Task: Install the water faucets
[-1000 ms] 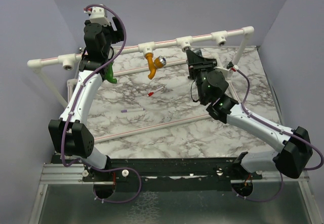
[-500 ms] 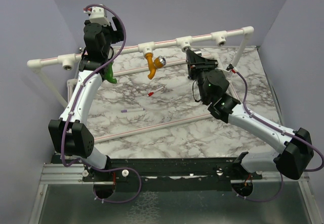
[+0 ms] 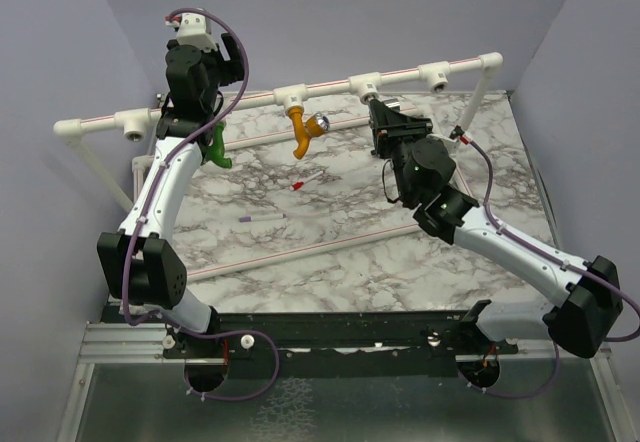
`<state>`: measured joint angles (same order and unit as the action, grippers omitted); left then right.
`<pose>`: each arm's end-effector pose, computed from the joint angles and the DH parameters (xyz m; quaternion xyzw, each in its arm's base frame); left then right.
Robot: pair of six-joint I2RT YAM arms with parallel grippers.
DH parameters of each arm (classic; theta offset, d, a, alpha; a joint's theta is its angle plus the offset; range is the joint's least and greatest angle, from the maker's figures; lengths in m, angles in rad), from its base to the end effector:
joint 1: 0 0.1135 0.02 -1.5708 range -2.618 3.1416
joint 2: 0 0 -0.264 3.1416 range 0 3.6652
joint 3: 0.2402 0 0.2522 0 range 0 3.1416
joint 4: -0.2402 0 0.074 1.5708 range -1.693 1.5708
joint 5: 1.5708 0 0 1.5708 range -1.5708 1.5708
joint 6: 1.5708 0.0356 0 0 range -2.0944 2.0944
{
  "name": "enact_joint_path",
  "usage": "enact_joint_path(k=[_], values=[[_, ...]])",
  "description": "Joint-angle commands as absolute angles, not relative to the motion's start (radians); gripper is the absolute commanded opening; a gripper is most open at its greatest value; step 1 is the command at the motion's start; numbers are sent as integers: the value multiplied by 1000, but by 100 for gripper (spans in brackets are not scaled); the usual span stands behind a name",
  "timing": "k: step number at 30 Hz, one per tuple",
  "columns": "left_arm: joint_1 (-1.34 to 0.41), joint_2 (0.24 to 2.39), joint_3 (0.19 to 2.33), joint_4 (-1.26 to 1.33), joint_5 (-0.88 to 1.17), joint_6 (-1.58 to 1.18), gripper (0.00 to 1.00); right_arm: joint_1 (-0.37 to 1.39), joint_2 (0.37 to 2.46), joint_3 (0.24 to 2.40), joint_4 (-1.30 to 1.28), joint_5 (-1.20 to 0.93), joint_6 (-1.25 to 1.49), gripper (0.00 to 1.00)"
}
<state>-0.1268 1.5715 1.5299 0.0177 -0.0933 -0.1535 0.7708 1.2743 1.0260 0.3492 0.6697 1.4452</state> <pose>0.3742 -0.0444 0.4246 -0.0421 0.7142 -0.0644 0.6957 0.2281 0.1907 0.3742 0.4396 0.5170 0.5286 0.5100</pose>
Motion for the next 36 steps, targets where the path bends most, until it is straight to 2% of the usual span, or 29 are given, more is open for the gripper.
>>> enact_joint_path(k=[1, 5, 9, 15, 21, 27, 36], values=[[-121, 1678, 1430, -254, -69, -151, 81, 789, 1265, 991, 180, 657, 1361, 22], [-122, 1678, 1430, -255, -69, -151, 81, 790, 1246, 976, 207, 653, 1332, 38], [-121, 1678, 1430, -255, -69, -152, 81, 789, 1225, 965, 211, 644, 1311, 50], [-122, 1680, 1429, -254, -68, -152, 81, 789, 1182, 949, 205, 631, 1281, 62], [-122, 1678, 1430, -254, -69, -150, 81, 789, 1123, 934, 208, 602, 1169, 66], [-121, 1679, 1430, -256, -70, -151, 81, 790, 1078, 988, 143, 541, 957, 67], [-121, 1677, 1430, -256, -69, -150, 81, 789, 1027, 1094, 68, 471, 490, 67]])
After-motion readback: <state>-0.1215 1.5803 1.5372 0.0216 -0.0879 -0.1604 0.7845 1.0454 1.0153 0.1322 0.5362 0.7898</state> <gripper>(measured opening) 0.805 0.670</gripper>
